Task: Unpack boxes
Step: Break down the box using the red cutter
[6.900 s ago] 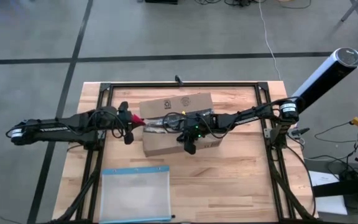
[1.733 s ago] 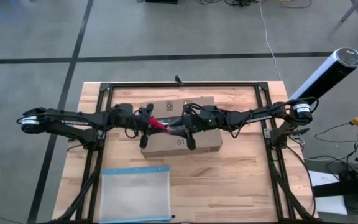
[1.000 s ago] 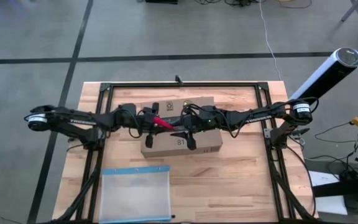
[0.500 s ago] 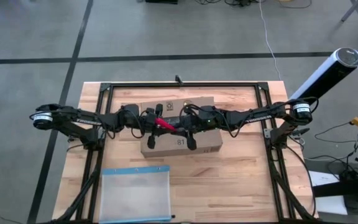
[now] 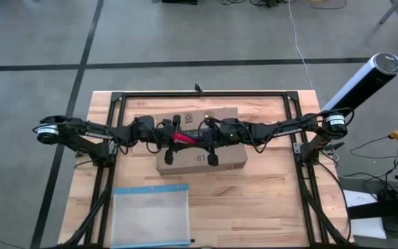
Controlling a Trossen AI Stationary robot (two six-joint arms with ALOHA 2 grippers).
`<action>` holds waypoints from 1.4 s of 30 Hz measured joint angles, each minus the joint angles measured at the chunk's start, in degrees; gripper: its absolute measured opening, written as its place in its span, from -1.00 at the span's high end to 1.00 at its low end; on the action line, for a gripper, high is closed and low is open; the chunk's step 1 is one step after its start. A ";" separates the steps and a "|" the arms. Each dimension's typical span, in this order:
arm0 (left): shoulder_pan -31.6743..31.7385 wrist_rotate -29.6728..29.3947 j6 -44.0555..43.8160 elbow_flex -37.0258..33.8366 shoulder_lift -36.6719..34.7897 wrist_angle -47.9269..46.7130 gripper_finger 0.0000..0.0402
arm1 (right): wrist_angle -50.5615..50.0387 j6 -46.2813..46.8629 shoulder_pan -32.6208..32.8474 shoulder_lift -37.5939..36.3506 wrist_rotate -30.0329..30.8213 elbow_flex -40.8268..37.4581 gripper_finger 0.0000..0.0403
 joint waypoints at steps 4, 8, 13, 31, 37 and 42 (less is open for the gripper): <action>0.10 -0.66 -0.01 0.00 -1.57 -2.94 0.37 | -5.88 -1.43 -0.31 -1.19 3.66 0.03 0.93; 0.14 -1.84 0.09 0.00 -3.63 -6.80 0.29 | -11.39 -1.66 -0.80 -3.59 4.34 0.04 0.93; 0.18 -3.93 -0.08 0.11 -4.93 -12.07 0.22 | -19.10 -2.70 -1.91 -6.58 8.12 0.00 0.93; -3.41 1.82 -5.00 0.02 -4.52 -22.78 0.23 | -34.24 -2.59 -11.25 -8.56 8.81 -0.07 0.93; -8.25 1.77 -5.46 0.00 -3.30 -22.70 0.23 | -36.16 -2.73 -11.52 -9.67 8.26 -0.07 0.93; -10.95 1.37 -4.96 -0.02 -1.17 -25.37 0.23 | -36.57 -3.12 -11.67 -11.04 8.45 -0.07 0.93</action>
